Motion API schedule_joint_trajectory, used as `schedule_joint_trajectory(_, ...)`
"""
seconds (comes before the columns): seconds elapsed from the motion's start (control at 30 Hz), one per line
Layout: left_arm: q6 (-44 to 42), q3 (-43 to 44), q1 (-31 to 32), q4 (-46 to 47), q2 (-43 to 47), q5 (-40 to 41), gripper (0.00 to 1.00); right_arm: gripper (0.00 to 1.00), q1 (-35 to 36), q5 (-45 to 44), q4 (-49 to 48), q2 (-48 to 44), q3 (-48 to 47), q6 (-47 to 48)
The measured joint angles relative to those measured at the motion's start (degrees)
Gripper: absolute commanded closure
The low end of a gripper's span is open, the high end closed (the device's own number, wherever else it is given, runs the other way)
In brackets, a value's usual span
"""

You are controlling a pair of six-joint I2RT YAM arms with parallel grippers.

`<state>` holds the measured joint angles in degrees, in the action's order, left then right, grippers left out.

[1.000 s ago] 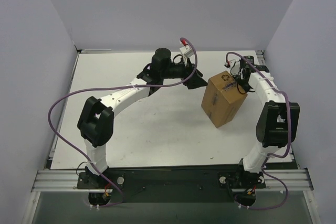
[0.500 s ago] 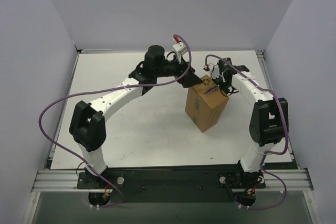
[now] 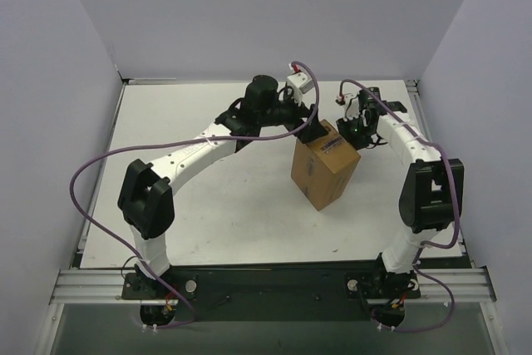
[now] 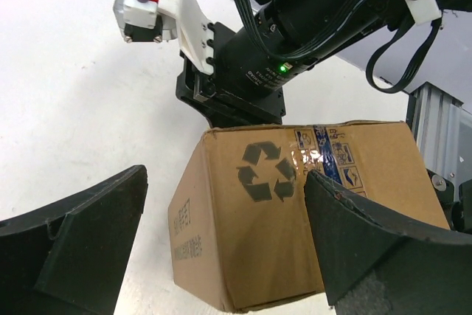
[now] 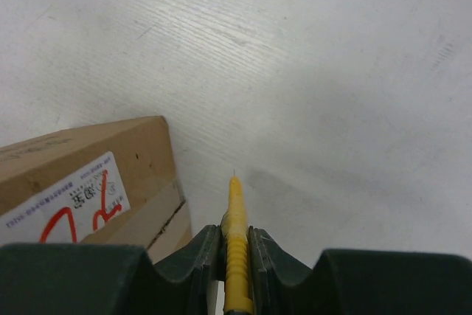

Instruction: Unpack the express box

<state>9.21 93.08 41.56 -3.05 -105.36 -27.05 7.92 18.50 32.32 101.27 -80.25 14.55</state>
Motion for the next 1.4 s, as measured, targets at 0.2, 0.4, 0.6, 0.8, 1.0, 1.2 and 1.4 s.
schedule_joint_trajectory(0.2,-0.5,2.6,0.8,0.0,-2.3,0.0,0.03,1.00,-1.8,0.0,-0.2,-1.9,2.6,-0.7)
schedule_joint_trajectory(0.4,-0.4,3.9,1.4,0.5,-4.3,0.3,0.03,1.00,-1.9,0.0,-0.3,-2.7,2.7,-1.3)
schedule_joint_trajectory(0.6,-0.4,4.1,1.6,1.5,-5.1,0.9,0.03,1.00,-5.5,0.0,0.9,-6.3,-2.0,-3.2)
schedule_joint_trajectory(0.8,0.5,2.7,1.5,3.6,-5.1,0.8,0.05,1.00,-6.6,-0.3,-0.8,-18.5,-8.8,-6.6)
schedule_joint_trajectory(1.0,2.4,-1.0,1.3,7.1,-3.8,0.4,0.06,1.00,2.1,-1.9,-3.5,-31.5,-6.4,-8.5)
schedule_joint_trajectory(1.2,4.5,-3.7,1.0,9.8,-2.8,0.1,0.07,1.00,6.4,-3.7,-3.6,-33.0,-4.1,-8.7)
schedule_joint_trajectory(1.4,5.8,-4.2,0.6,10.6,-2.8,-0.4,0.07,1.00,7.2,-4.8,-2.6,-30.6,-3.6,-8.7)
